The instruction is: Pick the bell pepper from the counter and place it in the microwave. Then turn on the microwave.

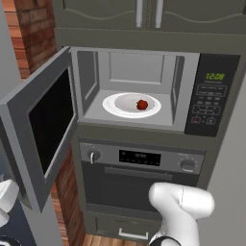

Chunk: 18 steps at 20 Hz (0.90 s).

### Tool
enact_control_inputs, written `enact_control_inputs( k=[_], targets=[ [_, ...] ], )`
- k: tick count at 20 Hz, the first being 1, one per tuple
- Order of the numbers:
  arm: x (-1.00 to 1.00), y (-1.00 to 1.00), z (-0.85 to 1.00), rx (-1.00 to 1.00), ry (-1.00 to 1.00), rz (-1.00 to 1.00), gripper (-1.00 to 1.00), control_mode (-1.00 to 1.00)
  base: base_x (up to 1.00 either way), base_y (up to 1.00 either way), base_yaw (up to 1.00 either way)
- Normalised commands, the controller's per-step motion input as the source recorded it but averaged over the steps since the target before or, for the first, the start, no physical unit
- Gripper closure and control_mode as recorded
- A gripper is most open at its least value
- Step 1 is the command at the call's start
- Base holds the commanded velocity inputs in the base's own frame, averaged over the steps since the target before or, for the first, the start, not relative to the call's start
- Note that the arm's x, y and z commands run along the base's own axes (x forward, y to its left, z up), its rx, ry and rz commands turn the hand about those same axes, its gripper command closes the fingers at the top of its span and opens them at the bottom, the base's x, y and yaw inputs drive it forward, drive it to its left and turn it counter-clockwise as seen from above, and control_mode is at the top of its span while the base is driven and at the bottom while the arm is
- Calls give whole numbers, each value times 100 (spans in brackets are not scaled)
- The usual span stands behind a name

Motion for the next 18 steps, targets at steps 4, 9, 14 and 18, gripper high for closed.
enact_control_inputs(
  k=[4, 9, 14, 18],
  targets=[
    [2, 23, 0, 0, 0, 0, -100, -100, 0, 0, 0],
    [36, 19, -1, 0, 0, 0, -100, -100, 0, 0, 0],
    [70, 15, -10, 0, 0, 0, -100, -100, 0, 0, 0],
    [71, 9, -18, 0, 0, 0, -100, -100, 0, 0, 0]
  ],
)
